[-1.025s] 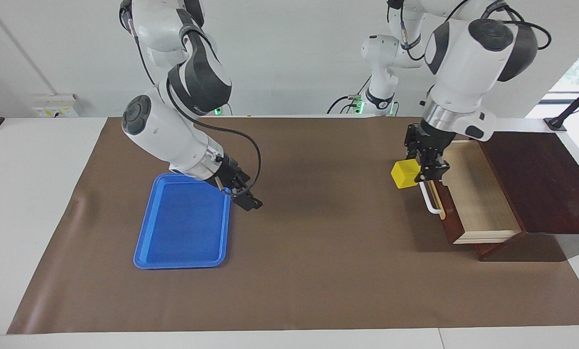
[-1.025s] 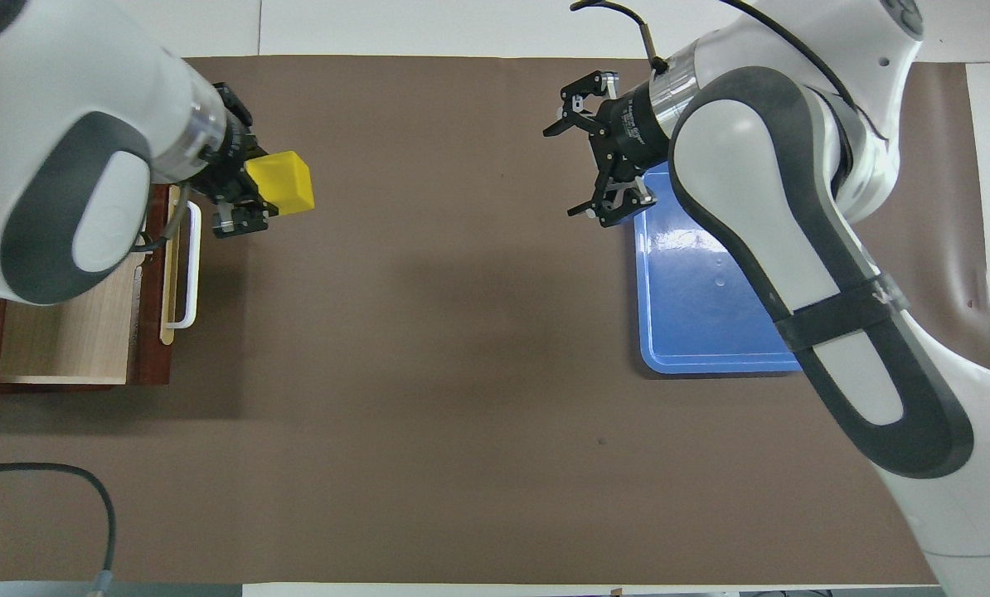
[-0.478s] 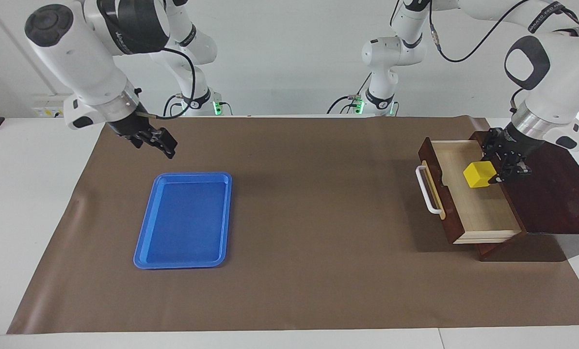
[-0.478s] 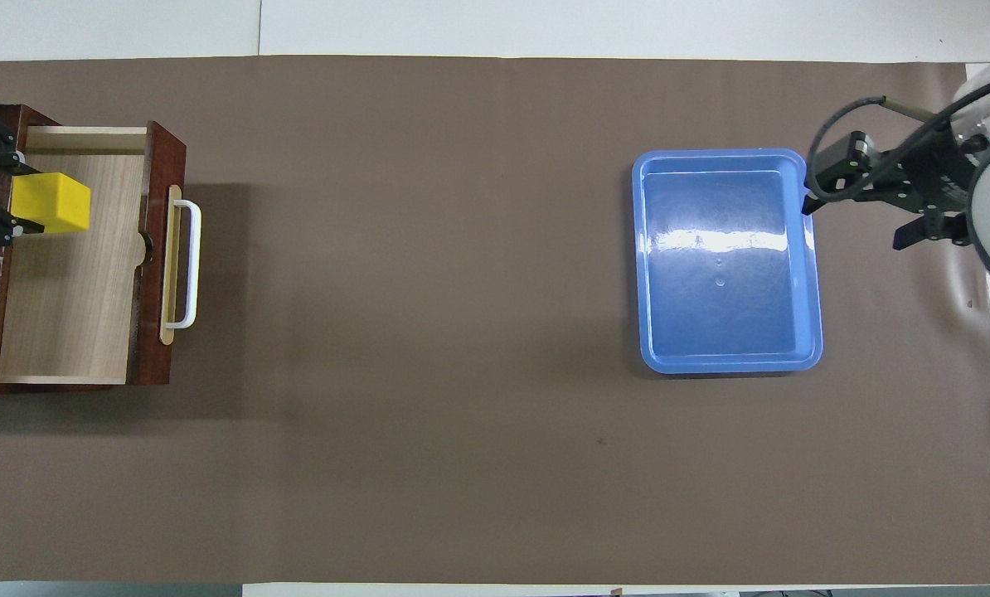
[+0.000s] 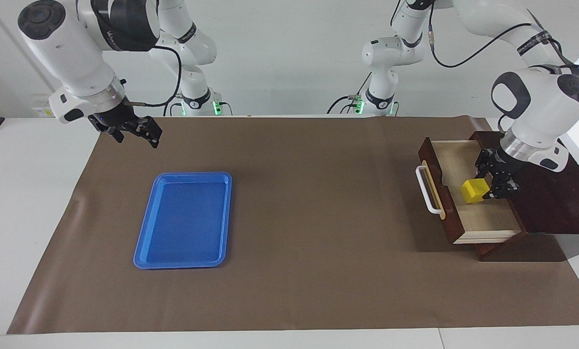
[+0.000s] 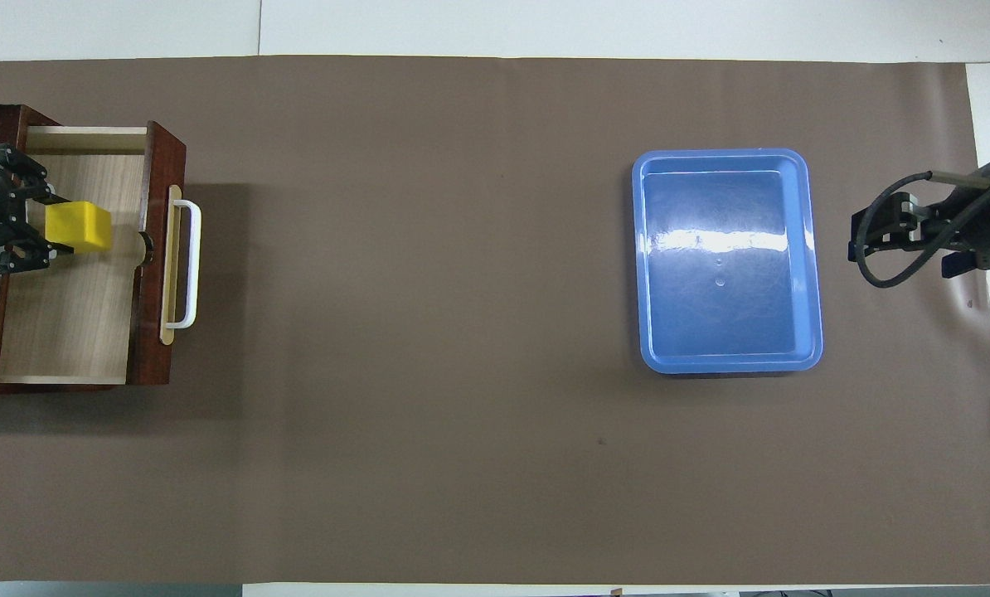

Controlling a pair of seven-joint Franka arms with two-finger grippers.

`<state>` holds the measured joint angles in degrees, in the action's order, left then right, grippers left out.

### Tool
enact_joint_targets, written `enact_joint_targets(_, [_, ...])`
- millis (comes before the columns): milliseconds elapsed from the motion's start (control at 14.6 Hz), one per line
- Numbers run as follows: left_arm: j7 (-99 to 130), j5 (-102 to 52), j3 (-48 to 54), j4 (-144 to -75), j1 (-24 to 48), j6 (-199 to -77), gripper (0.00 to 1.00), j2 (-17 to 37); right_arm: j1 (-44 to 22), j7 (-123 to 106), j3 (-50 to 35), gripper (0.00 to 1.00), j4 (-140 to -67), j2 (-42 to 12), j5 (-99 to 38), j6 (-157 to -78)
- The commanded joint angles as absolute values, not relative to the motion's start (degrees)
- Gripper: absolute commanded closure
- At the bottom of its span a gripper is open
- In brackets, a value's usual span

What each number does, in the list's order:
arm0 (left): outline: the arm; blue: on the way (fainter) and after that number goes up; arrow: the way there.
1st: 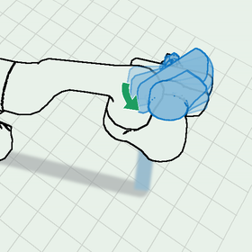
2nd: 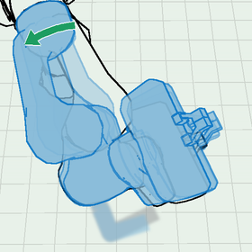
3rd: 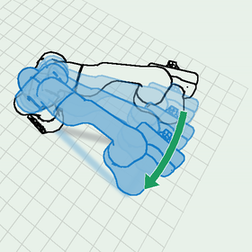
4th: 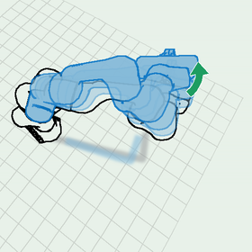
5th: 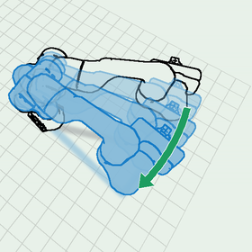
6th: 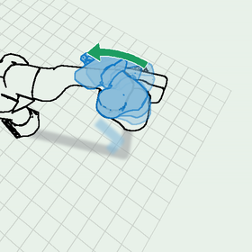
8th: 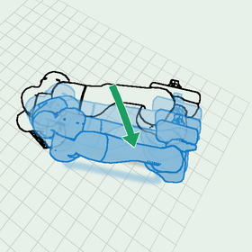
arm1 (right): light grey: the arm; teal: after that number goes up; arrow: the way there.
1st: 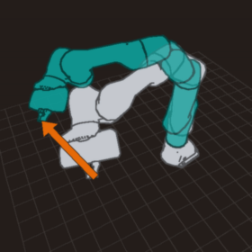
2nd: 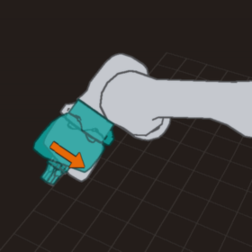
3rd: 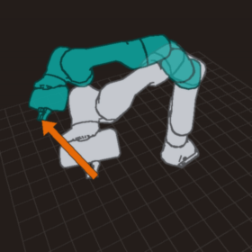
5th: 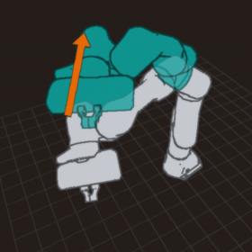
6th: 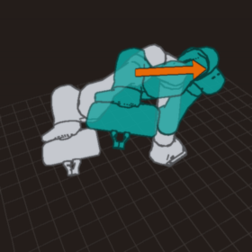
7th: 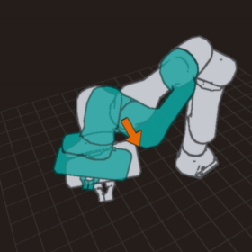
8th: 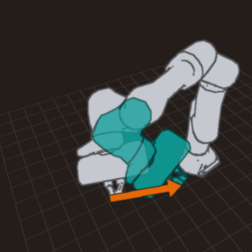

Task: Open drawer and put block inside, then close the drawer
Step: 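Lower the cube into the open drawer with the left gripper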

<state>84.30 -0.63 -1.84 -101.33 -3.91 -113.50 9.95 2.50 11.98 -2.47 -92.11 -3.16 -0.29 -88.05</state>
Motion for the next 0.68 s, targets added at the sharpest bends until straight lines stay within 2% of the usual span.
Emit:
enact_joint_targets(0, [84.1,-0.6,-1.4,-108.6,-4.0,-116.9,0.87,5.4,3.2,10.5,-3.3,0.00,-97.8,0.7,0.7,-91.2])
enact_joint_targets(68, [84.2,-0.6,-1.4,-109.7,-3.7,-118.2,0.87,5.3,3.1,9.8,-3.3,0.00,-97.4,0.4,0.7,-91.9])
enact_joint_targets(137, [84.0,-0.6,-1.4,-109.9,-3.6,-118.6,0.79,5.3,3.3,8.7,-3.3,0.00,-97.2,0.3,0.7,-92.5])
enact_joint_targets(205, [83.8,-0.5,-1.4,-109.7,-3.7,-118.6,0.54,5.4,3.3,6.4,-3.3,0.00,-97.2,0.2,0.7,-92.6])
enact_joint_targets(273, [83.7,-0.2,-1.4,-109.4,-3.7,-118.6,0.02,5.4,3.4,4.6,-3.3,0.00,-97.2,0.2,0.7,-92.6])
enact_joint_targets(478, [83.6,0.3,-1.4,-107.9,-3.7,-117.6,0.00,5.8,3.8,0.5,-3.3,0.00,-96.9,0.2,0.8,-91.1])
enact_joint_targets(615, [83.8,0.4,-1.1,-104.4,-3.5,-115.7,0.00,5.7,3.8,-0.1,-3.3,0.00,-96.9,0.1,0.9,-90.8])
